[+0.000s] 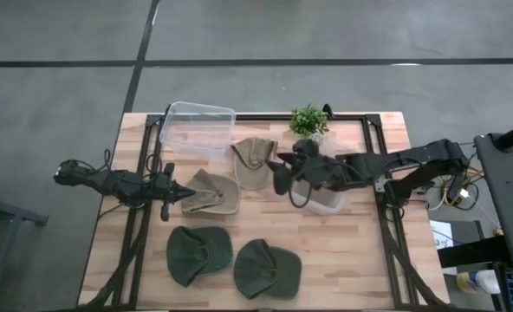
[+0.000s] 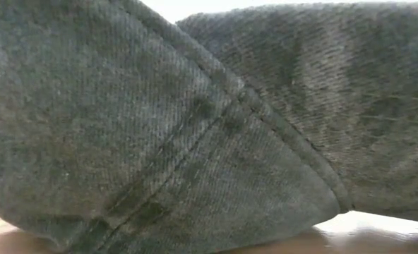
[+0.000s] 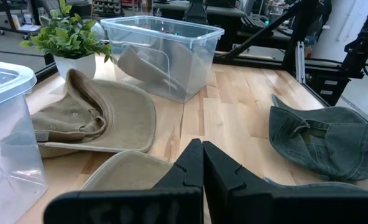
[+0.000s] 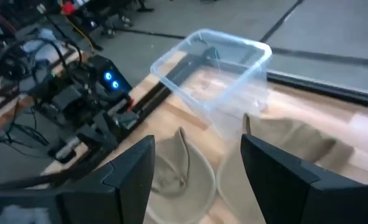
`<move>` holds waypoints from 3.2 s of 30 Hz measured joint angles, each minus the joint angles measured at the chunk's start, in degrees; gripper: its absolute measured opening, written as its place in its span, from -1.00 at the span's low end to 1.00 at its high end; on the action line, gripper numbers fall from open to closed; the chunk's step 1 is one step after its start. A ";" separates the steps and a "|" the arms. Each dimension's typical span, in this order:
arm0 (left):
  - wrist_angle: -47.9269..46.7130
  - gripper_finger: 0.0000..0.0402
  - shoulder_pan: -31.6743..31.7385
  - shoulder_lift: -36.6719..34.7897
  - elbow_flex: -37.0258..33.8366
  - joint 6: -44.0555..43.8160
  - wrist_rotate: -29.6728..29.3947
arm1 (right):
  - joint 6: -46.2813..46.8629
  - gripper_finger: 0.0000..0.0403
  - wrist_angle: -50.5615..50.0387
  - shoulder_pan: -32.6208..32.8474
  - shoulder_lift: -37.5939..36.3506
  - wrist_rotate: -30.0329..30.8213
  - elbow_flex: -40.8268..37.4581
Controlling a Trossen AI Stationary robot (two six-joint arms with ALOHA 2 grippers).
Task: Pick & Place hat
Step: Put the top brown cap into the right transparent bin
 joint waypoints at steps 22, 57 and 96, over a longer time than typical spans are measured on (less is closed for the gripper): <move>-0.14 -1.00 0.00 0.01 -0.02 0.00 0.00 | 9.34 0.14 -17.02 -13.45 22.12 -17.36 21.28; -0.57 -1.00 0.00 0.02 0.02 -0.02 0.02 | 14.03 0.14 -65.40 -21.83 51.64 -25.45 55.09; -0.59 -1.00 0.00 0.02 0.02 -0.01 0.00 | 11.39 -0.29 -52.56 -22.02 51.45 -31.60 44.69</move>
